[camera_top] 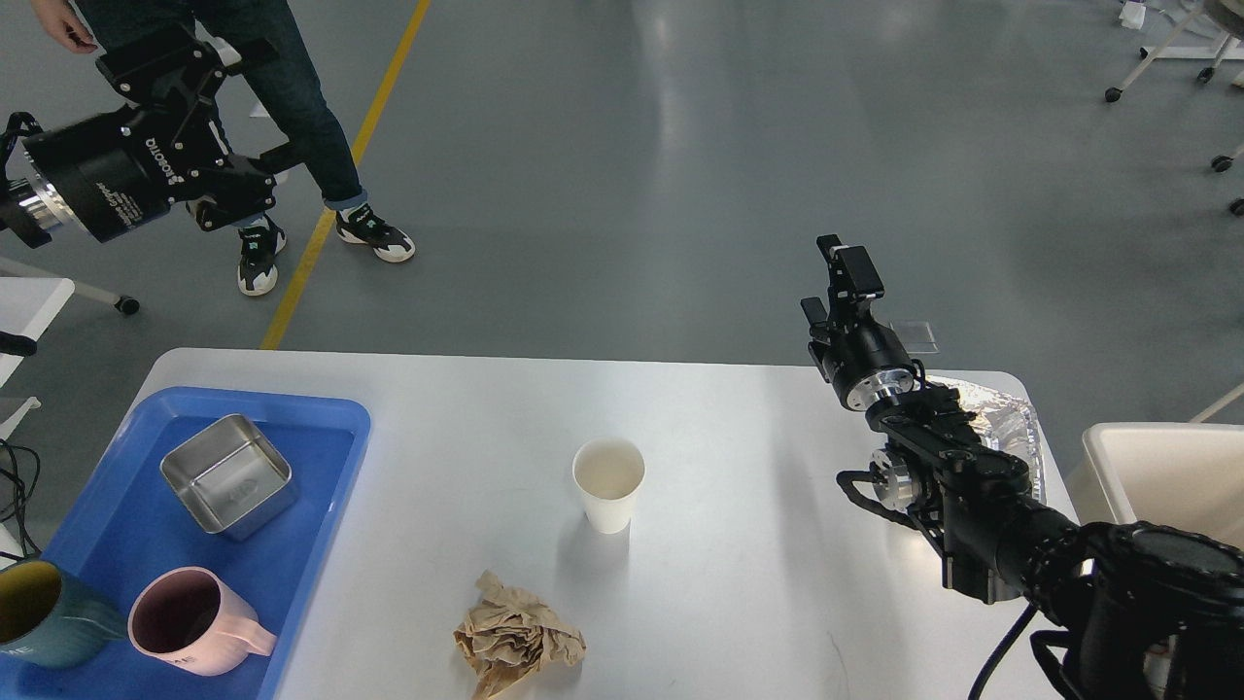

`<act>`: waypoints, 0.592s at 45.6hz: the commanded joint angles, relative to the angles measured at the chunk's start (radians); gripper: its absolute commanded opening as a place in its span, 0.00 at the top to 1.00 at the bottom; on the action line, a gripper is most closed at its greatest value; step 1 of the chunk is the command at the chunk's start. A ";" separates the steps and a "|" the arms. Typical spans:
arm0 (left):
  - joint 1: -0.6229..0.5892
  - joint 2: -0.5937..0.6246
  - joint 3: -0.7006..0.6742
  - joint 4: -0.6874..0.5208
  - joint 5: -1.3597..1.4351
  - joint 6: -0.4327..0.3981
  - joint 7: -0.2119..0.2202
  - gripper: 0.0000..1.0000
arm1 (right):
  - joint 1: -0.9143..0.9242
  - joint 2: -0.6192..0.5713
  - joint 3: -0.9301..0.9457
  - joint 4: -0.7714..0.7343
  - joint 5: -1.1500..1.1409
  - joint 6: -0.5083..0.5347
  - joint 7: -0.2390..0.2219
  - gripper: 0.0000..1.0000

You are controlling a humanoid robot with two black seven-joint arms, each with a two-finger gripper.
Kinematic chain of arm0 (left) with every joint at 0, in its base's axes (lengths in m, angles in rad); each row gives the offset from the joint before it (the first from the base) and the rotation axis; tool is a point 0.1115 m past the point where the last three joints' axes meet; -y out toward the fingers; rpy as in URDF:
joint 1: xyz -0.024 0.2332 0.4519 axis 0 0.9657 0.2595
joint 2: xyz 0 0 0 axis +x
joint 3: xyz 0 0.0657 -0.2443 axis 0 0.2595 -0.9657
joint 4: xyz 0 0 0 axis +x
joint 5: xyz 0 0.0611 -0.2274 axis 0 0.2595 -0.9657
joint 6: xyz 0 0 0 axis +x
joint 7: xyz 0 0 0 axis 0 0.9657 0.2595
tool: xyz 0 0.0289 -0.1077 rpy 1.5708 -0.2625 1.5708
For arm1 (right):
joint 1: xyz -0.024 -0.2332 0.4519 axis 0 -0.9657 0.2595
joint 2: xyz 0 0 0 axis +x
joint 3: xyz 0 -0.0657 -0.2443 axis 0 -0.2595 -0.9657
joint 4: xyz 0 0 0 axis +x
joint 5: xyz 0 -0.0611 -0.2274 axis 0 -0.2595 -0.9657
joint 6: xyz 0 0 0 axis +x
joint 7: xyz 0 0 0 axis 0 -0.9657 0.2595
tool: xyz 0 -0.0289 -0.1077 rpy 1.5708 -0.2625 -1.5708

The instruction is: Tidy desktop

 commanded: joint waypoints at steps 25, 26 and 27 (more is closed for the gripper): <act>0.275 -0.560 -0.365 0.020 -0.531 0.443 0.252 0.03 | 0.000 0.013 -0.002 0.000 0.000 -0.014 -0.002 0.00; 0.286 -0.575 -0.382 0.020 -0.531 0.441 0.264 0.02 | 0.000 0.015 -0.002 0.000 0.000 -0.014 -0.002 0.00; 0.300 -0.589 -0.396 0.020 -0.531 0.441 0.273 0.02 | 0.000 0.015 -0.002 0.000 0.000 -0.014 -0.002 0.00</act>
